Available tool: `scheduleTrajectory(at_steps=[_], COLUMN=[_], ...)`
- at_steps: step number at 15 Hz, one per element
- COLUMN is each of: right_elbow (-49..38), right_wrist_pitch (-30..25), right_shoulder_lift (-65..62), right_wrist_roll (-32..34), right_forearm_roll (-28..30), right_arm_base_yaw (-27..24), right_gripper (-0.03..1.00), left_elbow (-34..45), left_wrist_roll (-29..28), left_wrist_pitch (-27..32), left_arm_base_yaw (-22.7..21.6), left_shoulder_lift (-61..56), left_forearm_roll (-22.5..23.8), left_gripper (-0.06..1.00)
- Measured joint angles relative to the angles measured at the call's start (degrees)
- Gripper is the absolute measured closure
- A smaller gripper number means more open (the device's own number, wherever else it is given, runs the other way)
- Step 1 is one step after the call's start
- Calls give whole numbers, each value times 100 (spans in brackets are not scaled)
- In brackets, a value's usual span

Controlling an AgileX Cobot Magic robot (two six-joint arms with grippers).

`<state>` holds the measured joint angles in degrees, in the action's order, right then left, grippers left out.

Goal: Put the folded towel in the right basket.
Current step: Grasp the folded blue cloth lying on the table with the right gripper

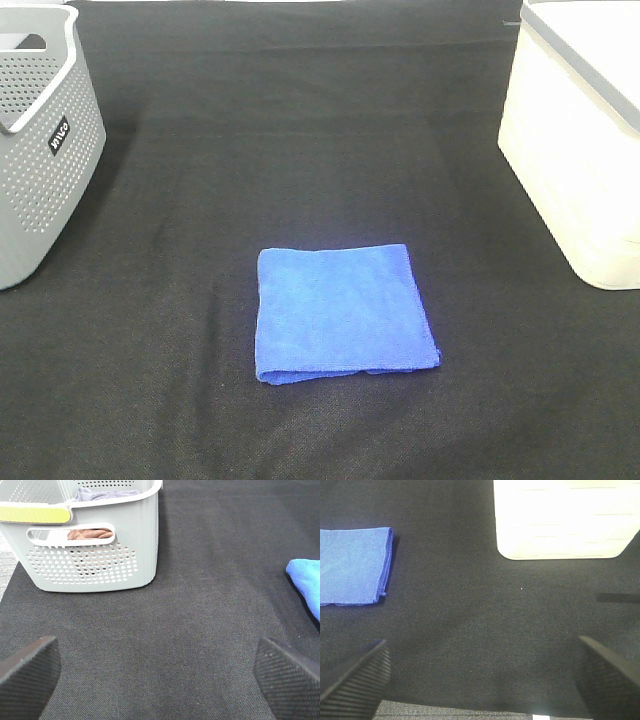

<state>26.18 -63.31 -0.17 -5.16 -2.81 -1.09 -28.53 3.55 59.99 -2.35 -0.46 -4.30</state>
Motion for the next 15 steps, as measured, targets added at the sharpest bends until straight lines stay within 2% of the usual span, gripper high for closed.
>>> scheduleTrajectory(at_steps=[15], right_elbow=[0], right_wrist_pitch=[0], right_shoulder_lift=[0], right_wrist_roll=[0], right_forearm_roll=[-155], right_arm_base_yaw=[0], right_gripper=[2], left_elbow=[0], left_wrist_roll=[0], left_wrist_pitch=[0], left_arm_base_yaw=[0], left_shoulder_lift=[0], left_forearm_roll=[0], left_gripper=[-3])
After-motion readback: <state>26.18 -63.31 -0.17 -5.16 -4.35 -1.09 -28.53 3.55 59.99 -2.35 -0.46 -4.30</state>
